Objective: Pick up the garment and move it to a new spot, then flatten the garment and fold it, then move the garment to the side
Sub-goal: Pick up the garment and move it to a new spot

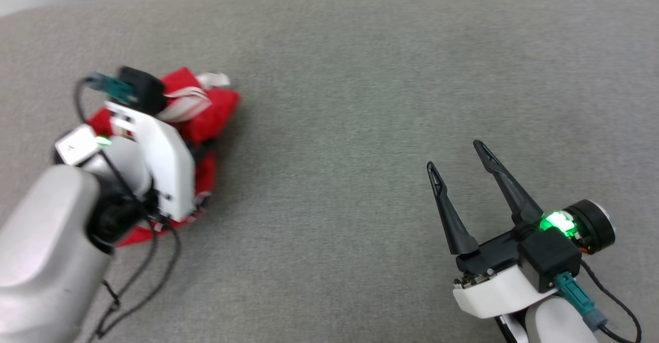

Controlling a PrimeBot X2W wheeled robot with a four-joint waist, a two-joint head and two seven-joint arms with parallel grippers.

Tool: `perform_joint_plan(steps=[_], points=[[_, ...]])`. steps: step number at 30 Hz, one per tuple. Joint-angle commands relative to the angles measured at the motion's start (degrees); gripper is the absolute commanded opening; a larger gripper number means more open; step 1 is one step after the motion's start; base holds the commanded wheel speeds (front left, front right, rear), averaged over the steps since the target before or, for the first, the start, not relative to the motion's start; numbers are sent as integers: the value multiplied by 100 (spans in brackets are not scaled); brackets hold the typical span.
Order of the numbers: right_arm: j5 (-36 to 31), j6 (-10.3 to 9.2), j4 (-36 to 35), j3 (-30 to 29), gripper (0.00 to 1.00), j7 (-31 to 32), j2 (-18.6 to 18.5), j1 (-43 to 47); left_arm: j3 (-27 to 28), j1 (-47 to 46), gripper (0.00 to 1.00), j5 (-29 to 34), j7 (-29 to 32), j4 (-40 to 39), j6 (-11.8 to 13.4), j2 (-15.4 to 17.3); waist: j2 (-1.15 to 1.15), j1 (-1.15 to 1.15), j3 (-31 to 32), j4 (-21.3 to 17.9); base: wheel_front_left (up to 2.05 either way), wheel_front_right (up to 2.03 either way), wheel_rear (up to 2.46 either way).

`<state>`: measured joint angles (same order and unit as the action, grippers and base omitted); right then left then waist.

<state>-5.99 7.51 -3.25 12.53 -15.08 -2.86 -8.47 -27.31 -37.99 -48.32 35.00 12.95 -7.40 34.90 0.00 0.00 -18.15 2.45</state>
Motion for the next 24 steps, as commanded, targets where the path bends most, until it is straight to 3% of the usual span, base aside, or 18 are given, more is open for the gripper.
perform_joint_plan(steps=[1,7,16,19,20,21,24], points=[[51,-4,7,5,100,-14,-2,86,-164,145,0,-25,-51,-203,-8,-132,0,0,179,-256,0,0,0],[159,-4,-33,-116,100,-14,-1,119,-819,262,0,75,-312,-474,-8,-725,0,0,253,-696,0,0,0],[273,-4,-85,-363,100,-14,-1,157,-1625,43,0,492,-1191,413,-7,-2169,0,0,272,-1322,0,0,0],[284,-4,-67,-395,100,-14,0,178,-1778,41,0,640,-1592,870,-7,-2513,0,0,311,-1466,0,0,0],[288,-4,-64,-403,100,-14,0,172,-1814,22,25,697,-1761,999,-7,-2606,0,0,328,-1493,0,0,0],[291,-4,-65,-414,100,-14,0,176,-1856,5,100,749,-1917,1127,-7,-2689,0,0,345,-1509,0,0,0],[284,-4,-53,-474,100,-14,-1,228,-1970,-45,100,764,-2318,1358,-8,-2798,0,0,415,-1490,0,0,0]])
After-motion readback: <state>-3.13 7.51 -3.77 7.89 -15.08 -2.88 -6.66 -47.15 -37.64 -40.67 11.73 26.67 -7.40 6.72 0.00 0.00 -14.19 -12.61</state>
